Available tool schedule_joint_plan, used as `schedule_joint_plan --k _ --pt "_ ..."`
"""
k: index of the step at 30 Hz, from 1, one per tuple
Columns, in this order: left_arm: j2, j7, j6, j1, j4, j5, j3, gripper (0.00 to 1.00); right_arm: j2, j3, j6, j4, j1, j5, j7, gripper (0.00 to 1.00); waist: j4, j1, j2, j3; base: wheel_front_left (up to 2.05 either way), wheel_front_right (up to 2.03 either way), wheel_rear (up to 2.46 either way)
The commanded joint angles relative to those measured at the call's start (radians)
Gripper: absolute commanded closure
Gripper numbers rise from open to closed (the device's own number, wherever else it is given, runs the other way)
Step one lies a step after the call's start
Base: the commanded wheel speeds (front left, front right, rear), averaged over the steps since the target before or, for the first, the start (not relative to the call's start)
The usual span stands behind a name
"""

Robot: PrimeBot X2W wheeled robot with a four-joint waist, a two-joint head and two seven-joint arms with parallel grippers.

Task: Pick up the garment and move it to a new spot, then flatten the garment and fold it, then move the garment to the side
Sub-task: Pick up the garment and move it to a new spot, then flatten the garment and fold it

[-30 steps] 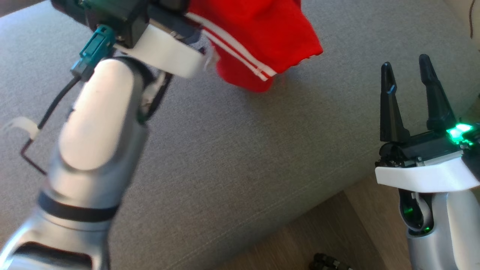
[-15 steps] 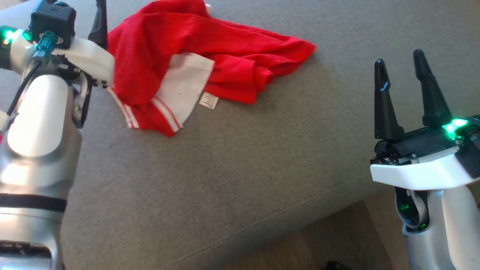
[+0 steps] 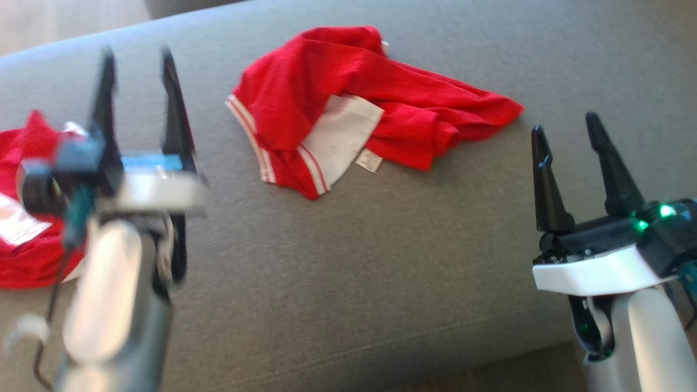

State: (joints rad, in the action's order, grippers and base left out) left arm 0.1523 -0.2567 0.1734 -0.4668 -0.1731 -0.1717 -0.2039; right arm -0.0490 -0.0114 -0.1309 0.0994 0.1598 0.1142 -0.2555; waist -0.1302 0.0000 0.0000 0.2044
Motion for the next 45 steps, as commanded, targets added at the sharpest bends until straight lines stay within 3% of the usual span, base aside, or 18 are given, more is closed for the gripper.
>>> schedule_joint_plan --k 1,10,14,19,28,44,45 --pt "0.015 -0.005 0.004 0.021 0.06 0.007 0.036 0.0 -0.001 -0.02 0.0 0.025 0.002 -0.011 -0.006 0.0 0.045 0.0 0.0 -0.037 0.0 0.0 0.0" --pt "-0.069 -0.005 0.022 0.26 0.143 0.014 0.046 0.0 -0.001 -0.021 0.0 0.006 -0.037 -0.018 -0.006 0.0 0.093 0.0 0.0 -0.077 0.0 0.0 0.0" --pt "-0.09 -0.005 0.028 0.288 0.145 0.015 0.034 0.0 -0.001 -0.032 0.0 0.003 -0.036 -0.018 -0.006 0.0 0.091 0.0 0.0 -0.077 0.0 0.0 0.0" --pt "-0.098 -0.005 0.003 0.278 0.112 -0.006 0.012 0.0 -0.001 -0.039 0.0 0.004 -0.031 -0.017 -0.006 0.0 0.07 0.0 0.0 -0.062 0.0 0.0 0.0" --pt "-0.101 0.03 -0.085 0.175 -0.162 -0.015 -0.099 0.0 -0.001 -0.044 0.0 0.014 -0.003 -0.002 -0.006 0.0 -0.011 0.0 0.0 0.016 0.0 0.0 0.0" --pt "-0.102 0.049 -0.067 -0.039 -0.465 -0.097 -0.187 0.0 -0.001 -0.047 0.0 0.026 0.036 0.027 -0.006 0.0 -0.118 0.0 0.0 0.1 0.0 0.0 0.0" --pt "-0.102 0.051 -0.066 -0.045 -0.481 -0.1 -0.191 0.4 -0.001 -0.046 0.0 0.025 0.036 0.027 -0.006 0.0 -0.119 0.0 0.0 0.1 0.0 0.0 0.0"
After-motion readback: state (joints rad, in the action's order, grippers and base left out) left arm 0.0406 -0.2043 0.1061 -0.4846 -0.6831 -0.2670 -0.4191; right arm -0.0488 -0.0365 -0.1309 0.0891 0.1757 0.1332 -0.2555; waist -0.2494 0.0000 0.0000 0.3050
